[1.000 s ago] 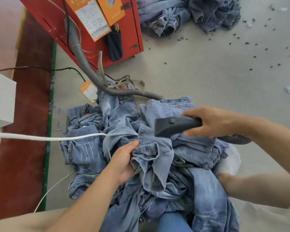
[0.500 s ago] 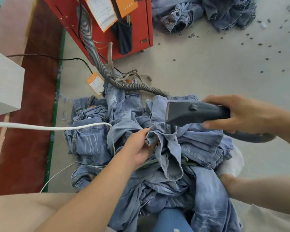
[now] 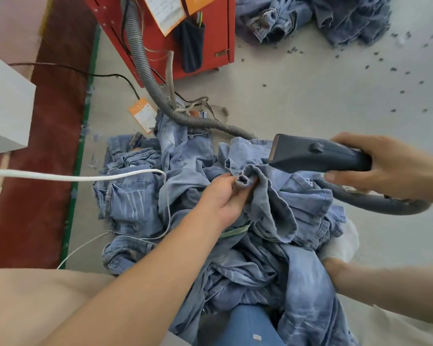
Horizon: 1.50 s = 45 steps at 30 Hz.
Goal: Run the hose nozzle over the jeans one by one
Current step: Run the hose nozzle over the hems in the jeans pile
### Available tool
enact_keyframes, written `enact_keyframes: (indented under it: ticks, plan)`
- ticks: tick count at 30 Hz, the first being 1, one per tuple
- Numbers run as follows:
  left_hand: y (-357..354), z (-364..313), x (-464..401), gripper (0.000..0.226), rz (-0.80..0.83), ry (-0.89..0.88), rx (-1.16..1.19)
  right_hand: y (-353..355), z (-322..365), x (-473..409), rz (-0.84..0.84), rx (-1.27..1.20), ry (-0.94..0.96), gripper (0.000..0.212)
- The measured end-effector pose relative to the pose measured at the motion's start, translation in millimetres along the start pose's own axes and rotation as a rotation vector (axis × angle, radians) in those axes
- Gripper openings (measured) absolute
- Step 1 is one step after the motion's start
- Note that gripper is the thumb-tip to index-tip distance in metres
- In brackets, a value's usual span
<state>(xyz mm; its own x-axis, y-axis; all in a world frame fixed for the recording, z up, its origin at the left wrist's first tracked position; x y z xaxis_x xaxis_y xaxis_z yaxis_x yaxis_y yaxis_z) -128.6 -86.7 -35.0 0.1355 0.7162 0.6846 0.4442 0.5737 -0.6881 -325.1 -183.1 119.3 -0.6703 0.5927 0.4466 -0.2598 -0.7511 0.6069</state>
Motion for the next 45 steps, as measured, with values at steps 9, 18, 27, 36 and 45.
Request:
enact_keyframes:
  ticks: [9,18,27,36,45]
  plan:
    - [-17.7,-13.6,-22.7,0.052,0.108,-0.123,-1.125,12.3,-33.8,6.6,-0.192,-0.099,-0.081,0.024]
    - [-4.2,-31.7,-34.9,0.049,-0.032,-0.183,-1.126,-2.1,-36.9,-3.3,-0.014,-0.089,-0.095,0.04]
    - [6.5,-3.4,-27.3,0.03,0.09,0.096,-0.6,-32.3,-49.1,-29.5,-0.034,0.109,-0.214,0.021]
    - [-10.3,-9.3,-2.0,0.013,0.361,-0.033,-0.847,30.8,-47.9,8.7,-0.332,-0.142,-0.159,0.012]
    - [-0.7,-12.0,0.6,0.047,0.331,-0.166,-1.017,13.1,-42.2,0.2,-0.229,-0.096,-0.164,0.015]
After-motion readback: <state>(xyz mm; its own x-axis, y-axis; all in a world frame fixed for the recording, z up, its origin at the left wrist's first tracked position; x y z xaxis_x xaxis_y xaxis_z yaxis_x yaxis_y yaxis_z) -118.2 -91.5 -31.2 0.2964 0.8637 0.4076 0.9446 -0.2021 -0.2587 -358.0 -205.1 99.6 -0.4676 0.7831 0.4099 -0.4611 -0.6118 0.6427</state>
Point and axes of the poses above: each hand's wrist, its own x-axis away from the middle knuckle, its own y-axis out of the back of the hand, z = x × y, the point moved 10 cm from there along -x, towards the middle knuckle, and after that the axes turned 13 degrees about z, right-handed, at the moved point
